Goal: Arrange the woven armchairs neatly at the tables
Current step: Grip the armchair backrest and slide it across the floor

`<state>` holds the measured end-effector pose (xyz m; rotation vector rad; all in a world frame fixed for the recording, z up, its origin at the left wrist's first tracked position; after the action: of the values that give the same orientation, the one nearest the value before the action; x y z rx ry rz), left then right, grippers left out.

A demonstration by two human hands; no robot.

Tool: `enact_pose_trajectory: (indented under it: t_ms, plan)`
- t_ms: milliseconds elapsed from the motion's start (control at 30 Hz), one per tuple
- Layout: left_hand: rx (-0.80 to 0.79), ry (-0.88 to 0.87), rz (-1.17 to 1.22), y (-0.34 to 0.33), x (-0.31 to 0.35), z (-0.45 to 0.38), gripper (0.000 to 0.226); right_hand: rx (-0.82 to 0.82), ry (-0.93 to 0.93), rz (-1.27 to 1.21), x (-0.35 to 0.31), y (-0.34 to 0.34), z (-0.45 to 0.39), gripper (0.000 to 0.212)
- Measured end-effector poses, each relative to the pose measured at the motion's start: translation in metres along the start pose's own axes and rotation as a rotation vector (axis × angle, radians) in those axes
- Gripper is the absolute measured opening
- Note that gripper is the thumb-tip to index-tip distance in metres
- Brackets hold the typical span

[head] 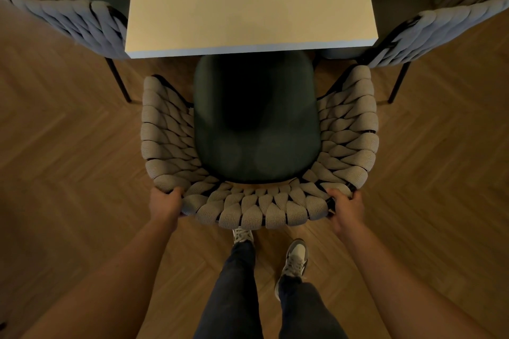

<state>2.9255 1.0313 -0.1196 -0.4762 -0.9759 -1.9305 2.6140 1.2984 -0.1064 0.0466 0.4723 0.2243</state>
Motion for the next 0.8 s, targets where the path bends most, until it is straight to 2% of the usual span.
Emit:
enact_pose_trajectory:
  t_ms: [800]
  plan:
    - [0.001,-0.009,0.002,0.0011,0.0014,0.0084,0.048,-0.029,0.007,0.036,0.0019,0.0044,0.0043,0.036]
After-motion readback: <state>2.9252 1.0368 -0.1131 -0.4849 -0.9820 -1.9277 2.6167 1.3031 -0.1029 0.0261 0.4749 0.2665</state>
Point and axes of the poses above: each hand's wrist, its own z-axis away from the middle knuckle, its own y-axis out of the back of the hand, x = y × z, the point moved 4 cm from there along -z, towards the middle knuckle, and after that the axes turned 10 degrees about -y, right-handed, at the moved point
